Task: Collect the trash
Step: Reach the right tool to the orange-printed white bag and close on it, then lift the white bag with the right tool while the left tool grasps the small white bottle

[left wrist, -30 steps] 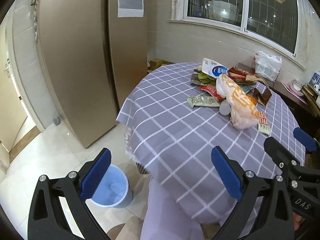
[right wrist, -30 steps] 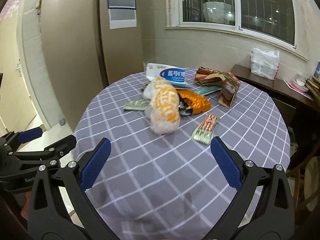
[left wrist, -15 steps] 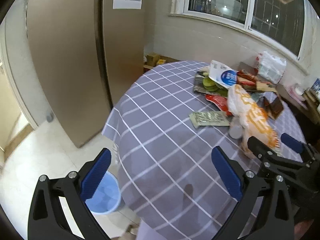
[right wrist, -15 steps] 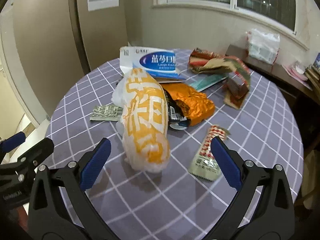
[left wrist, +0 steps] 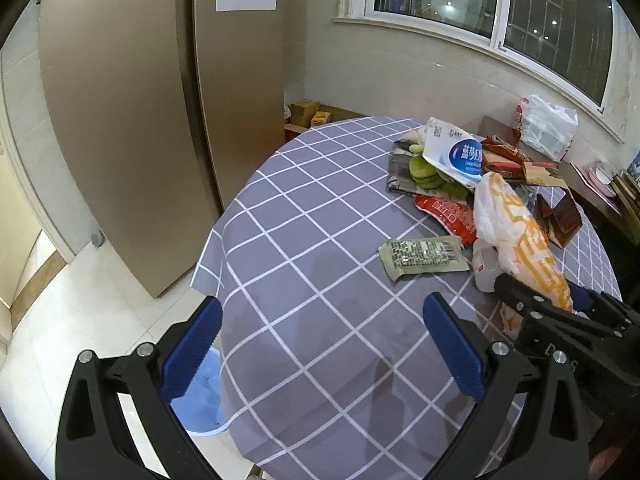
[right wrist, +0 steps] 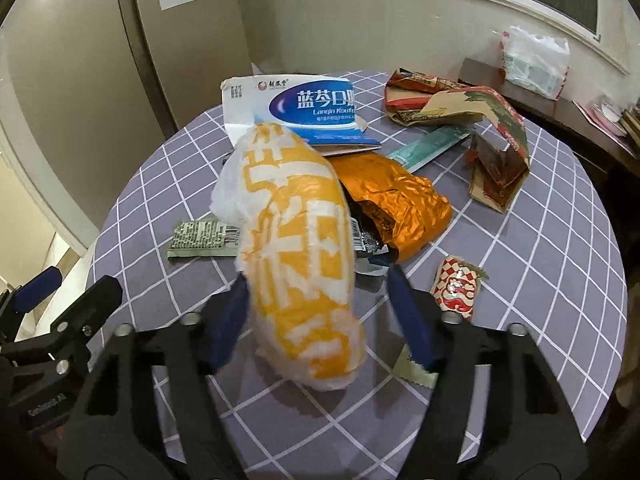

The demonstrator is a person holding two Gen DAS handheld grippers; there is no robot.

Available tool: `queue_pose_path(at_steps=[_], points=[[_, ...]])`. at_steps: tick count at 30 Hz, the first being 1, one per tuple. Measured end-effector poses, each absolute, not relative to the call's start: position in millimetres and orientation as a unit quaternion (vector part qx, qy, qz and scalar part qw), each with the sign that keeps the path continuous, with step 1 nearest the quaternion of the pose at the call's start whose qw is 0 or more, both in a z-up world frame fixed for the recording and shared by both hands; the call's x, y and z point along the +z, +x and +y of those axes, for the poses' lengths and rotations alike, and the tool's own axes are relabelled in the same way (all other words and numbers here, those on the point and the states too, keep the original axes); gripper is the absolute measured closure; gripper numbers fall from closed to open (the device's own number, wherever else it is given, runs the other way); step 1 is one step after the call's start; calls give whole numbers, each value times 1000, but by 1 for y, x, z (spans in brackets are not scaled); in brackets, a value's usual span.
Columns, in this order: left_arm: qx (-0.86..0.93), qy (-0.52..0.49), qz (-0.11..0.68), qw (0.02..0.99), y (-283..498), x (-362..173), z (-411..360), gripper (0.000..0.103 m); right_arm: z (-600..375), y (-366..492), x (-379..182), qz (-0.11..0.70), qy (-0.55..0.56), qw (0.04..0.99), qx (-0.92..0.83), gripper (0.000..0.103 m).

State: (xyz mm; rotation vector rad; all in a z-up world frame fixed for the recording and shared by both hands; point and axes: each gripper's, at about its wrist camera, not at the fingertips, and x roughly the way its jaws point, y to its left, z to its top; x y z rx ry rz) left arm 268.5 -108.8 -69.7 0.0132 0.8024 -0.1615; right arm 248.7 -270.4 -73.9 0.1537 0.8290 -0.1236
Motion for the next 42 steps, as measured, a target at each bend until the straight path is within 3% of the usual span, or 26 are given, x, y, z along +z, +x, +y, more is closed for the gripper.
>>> queue_pose_path(at_steps=[1, 7, 24, 26, 28, 30, 34, 42], points=[[-80, 4, 392, 917, 269, -69, -110, 5, -270, 247, -73, 402, 77, 911, -55, 59], [-105, 9, 392, 914, 271, -64, -128, 5, -277, 233, -63, 389, 88, 916, -42, 64], [-198, 41, 421, 884, 294, -74, -217, 5, -348, 210, -46, 363, 119, 917, -117, 63], [-201, 49, 422, 883, 297, -76, -225, 14, -354, 210, -49, 368, 122, 914, -120, 63], [-203, 62, 425, 880, 299, -79, -232, 32, -357, 211, -51, 372, 124, 912, -121, 63], [-201, 75, 430, 877, 304, -84, -238, 40, -358, 213, -53, 375, 125, 911, -118, 63], [-197, 93, 420, 881, 303, -84, -242, 77, -357, 213, -54, 377, 128, 910, -112, 63], [-202, 88, 411, 885, 295, -78, -229, 78, -351, 209, -50, 375, 128, 912, -104, 63]])
